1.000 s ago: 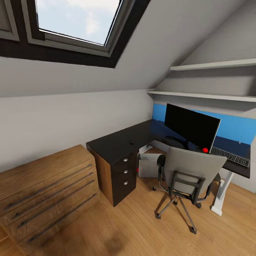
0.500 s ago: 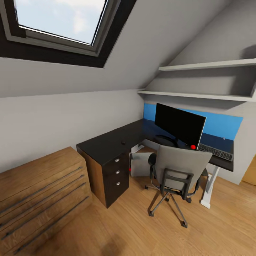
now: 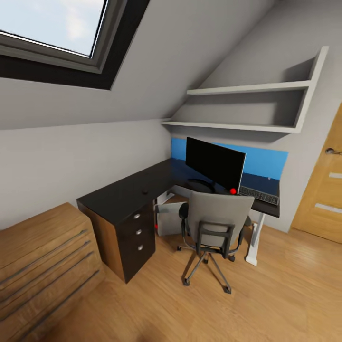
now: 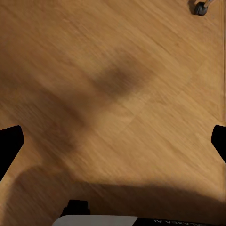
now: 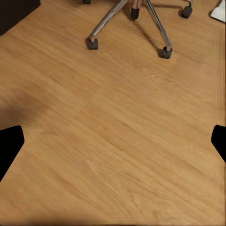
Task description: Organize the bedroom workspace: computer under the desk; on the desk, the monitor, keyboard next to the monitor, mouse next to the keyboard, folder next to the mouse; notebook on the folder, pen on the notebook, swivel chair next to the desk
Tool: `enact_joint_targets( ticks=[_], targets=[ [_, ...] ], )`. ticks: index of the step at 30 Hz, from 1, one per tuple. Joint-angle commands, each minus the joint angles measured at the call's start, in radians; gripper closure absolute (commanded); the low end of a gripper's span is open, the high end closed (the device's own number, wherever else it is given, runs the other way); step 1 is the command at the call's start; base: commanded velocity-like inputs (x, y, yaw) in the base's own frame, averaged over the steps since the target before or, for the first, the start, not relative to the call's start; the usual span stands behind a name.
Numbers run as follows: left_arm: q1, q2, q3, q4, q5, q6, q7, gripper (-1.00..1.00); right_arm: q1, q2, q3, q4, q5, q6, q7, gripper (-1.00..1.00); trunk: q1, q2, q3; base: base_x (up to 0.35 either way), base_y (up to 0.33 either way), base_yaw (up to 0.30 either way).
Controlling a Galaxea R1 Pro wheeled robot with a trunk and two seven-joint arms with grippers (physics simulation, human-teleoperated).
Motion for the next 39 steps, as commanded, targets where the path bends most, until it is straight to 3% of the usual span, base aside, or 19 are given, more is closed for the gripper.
enact_joint_targets(
  ticks=[1, 14, 39],
  targets=[
    [0.0, 0.0, 0.0, 0.0, 0.007, -0.003, 0.0, -1.0, -0.001, 0.0, -0.001, 0.001, 0.002, -0.003, -0.002, -1.0, 0.0, -0.001, -0.001, 0.0, 0.0, -0.294],
    [0.0, 0.0, 0.0, 0.0, 0.005, -0.003, 0.0, -1.0, -0.001, 0.001, -0.002, 0.001, 0.002, -0.003, -0.003, -1.0, 0.0, -0.001, -0.003, 0.0, 0.0, -0.274],
    [0.0, 0.0, 0.0, 0.0, 0.005, -0.003, 0.0, -1.0, -0.001, 0.005, -0.003, -0.002, 0.0, -0.003, -0.005, -1.0, 0.0, -0.001, -0.022, 0.0, 0.0, -0.069]
  ],
)
